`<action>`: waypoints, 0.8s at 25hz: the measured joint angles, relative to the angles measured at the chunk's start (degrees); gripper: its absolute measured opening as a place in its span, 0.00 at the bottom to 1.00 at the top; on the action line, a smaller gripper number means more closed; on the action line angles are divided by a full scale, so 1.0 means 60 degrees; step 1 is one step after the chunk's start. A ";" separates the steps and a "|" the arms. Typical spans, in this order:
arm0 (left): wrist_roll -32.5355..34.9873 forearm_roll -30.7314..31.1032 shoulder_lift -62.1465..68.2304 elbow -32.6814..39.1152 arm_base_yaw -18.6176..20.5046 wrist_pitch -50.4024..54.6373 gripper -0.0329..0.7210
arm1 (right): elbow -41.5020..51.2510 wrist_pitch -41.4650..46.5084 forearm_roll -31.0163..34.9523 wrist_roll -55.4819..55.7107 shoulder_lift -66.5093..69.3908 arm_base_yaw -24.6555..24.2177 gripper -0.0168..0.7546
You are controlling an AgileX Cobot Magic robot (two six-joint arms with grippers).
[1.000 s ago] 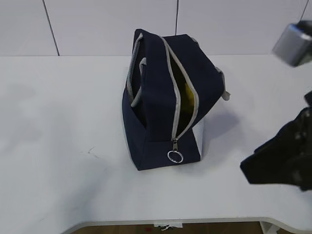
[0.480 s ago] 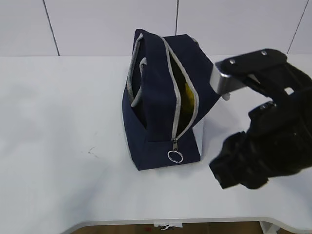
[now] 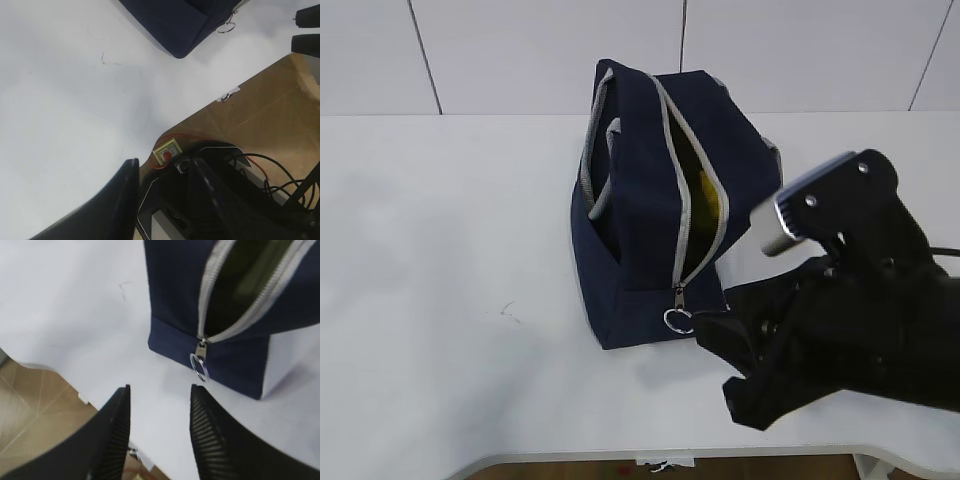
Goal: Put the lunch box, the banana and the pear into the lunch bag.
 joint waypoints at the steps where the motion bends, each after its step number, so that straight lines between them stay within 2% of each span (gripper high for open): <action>1: 0.0000 0.0000 0.0000 0.0000 0.0000 0.0000 0.38 | 0.0294 -0.0621 -0.0170 0.0000 0.0000 0.0000 0.41; 3: 0.0000 0.0000 0.0000 0.0000 0.0000 0.0000 0.38 | 0.0946 -0.2081 -0.0490 0.0000 0.0000 0.0000 0.41; 7: 0.0000 0.0000 0.0000 0.0000 0.0000 0.0000 0.38 | 0.1862 -0.3833 -0.0811 0.0000 0.0000 0.0000 0.41; 13: 0.0000 0.0000 0.0000 0.0000 0.0000 0.0000 0.38 | 0.2081 -0.4153 -0.0873 0.0000 0.0022 0.0000 0.41; 20: 0.0000 0.0000 0.0000 0.0000 0.0000 0.0000 0.38 | 0.2081 -0.4743 0.0088 -0.0017 0.1589 0.0000 0.41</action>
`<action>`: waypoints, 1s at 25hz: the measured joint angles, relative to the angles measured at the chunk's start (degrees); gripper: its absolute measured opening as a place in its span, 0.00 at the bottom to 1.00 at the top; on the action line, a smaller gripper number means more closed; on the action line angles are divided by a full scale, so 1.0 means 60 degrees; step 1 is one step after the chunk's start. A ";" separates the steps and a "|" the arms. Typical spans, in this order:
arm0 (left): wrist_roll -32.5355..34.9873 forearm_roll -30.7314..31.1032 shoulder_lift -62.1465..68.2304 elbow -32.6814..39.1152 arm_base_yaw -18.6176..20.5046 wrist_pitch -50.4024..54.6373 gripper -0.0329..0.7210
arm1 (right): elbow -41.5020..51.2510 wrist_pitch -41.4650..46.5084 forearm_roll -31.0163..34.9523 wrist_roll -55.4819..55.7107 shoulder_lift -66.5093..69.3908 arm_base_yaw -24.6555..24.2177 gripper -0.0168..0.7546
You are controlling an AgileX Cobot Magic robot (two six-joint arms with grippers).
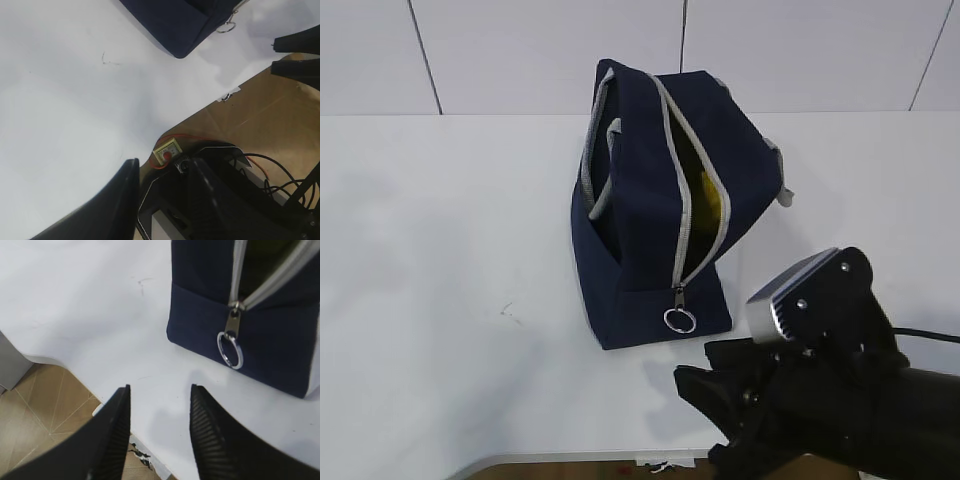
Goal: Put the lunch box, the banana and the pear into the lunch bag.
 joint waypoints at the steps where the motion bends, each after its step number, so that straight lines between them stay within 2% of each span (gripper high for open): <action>1: 0.0000 0.0000 0.0000 0.0000 0.0000 0.0000 0.38 | 0.0000 -0.0312 0.0081 0.0000 0.0298 0.0000 0.41; 7: 0.0000 0.0000 0.0000 0.0000 0.0000 0.0000 0.38 | 0.0000 -0.1846 0.1331 -0.0403 0.1574 0.0000 0.41; 16: -0.0015 0.0000 0.0000 0.0000 0.0000 0.0000 0.38 | 0.0000 -0.2732 0.3063 -0.1804 0.2379 0.0000 0.41; 25: -0.0015 0.0000 0.0000 0.0000 0.0000 0.0000 0.38 | -0.0038 -0.3607 0.3072 -0.1957 0.3151 0.0000 0.47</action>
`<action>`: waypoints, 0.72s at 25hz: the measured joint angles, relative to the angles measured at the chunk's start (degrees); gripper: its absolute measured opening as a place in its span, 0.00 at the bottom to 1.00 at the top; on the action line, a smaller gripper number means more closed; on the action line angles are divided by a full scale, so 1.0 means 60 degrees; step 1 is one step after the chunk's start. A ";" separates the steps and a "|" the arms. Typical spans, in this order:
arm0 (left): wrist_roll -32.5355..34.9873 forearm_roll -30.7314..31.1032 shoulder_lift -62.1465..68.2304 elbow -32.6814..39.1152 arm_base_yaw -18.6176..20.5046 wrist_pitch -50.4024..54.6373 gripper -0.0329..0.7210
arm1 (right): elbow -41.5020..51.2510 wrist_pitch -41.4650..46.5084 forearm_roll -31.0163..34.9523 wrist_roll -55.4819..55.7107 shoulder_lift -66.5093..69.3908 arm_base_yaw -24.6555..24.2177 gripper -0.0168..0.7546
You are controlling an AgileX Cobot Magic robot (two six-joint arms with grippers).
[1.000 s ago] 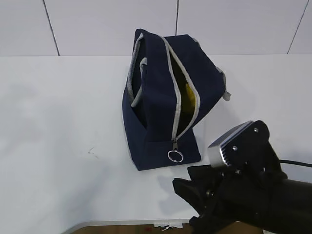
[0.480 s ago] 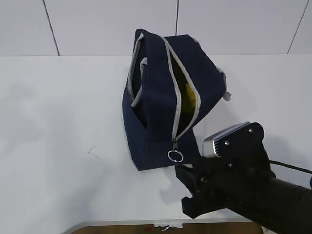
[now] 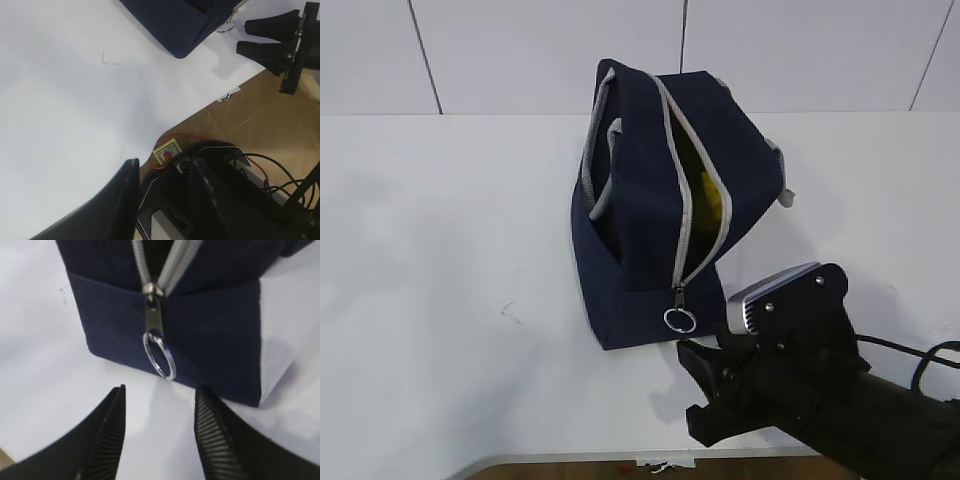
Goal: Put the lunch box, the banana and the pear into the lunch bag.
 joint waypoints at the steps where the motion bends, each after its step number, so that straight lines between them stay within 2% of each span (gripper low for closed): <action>1: -0.0022 0.0000 0.0000 0.0000 0.0000 0.0000 0.38 | 0.0000 -0.0195 0.0000 0.0000 0.0114 0.0000 0.47; 9: -0.0060 -0.0108 0.0000 0.0000 0.0000 0.0000 0.38 | -0.0021 -0.1472 -0.0004 0.0000 0.0977 0.0000 0.48; 18: -0.0060 -0.0234 0.0000 0.0000 0.0000 0.0000 0.37 | -0.0489 -0.1585 -0.0023 -0.0004 0.1121 0.0000 0.48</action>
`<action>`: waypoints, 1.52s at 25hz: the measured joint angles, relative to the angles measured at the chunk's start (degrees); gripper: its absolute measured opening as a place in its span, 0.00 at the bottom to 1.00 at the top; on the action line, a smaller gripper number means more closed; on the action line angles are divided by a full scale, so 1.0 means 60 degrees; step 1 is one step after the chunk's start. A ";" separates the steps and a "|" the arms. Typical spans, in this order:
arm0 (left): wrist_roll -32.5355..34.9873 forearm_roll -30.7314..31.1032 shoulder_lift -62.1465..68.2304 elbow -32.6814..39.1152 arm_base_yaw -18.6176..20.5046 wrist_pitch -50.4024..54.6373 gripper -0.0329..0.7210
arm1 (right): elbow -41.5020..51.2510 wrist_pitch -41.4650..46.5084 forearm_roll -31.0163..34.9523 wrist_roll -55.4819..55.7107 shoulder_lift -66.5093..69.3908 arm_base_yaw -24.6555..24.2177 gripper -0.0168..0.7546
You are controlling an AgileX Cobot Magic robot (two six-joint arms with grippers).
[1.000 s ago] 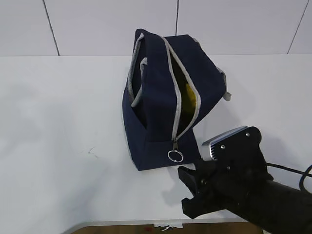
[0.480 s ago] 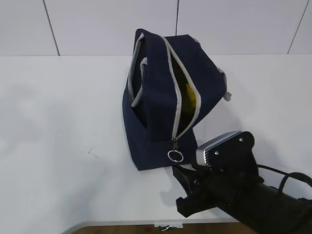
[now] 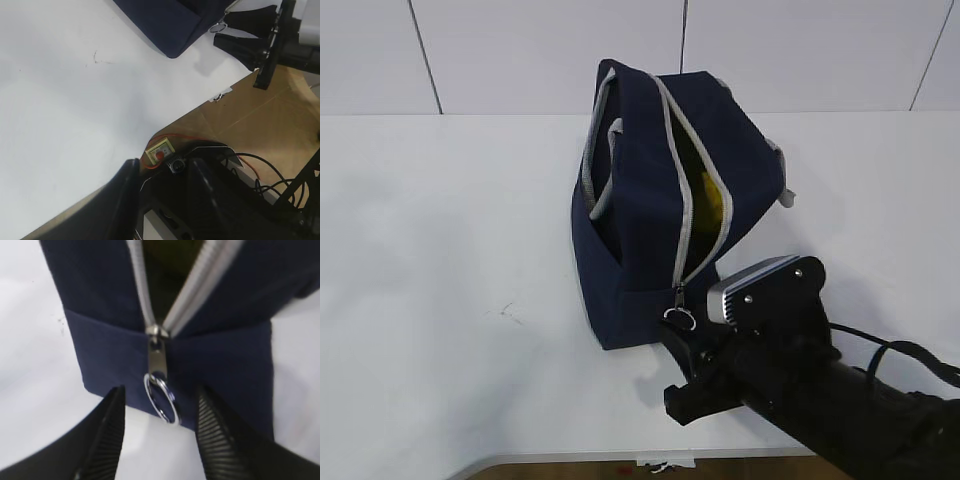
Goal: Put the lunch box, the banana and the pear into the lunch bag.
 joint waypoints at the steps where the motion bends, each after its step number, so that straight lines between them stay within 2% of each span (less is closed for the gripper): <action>1: 0.0000 0.0000 0.0000 0.0000 0.0000 0.0000 0.37 | -0.0058 0.0000 0.0001 -0.0017 0.0021 0.0000 0.48; 20: 0.0000 -0.0131 0.0000 0.0000 0.0000 0.0000 0.36 | -0.0133 -0.0390 -0.0302 -0.0017 0.0483 0.0000 0.47; 30: 0.0000 -0.0206 0.0000 0.0000 0.0000 0.0000 0.36 | -0.0133 -0.0408 -0.0302 -0.0017 0.0483 0.0000 0.33; 38: 0.0000 -0.0292 0.0000 0.0000 0.0000 0.0000 0.36 | -0.0133 -0.0451 -0.0302 -0.0017 0.0483 0.0000 0.32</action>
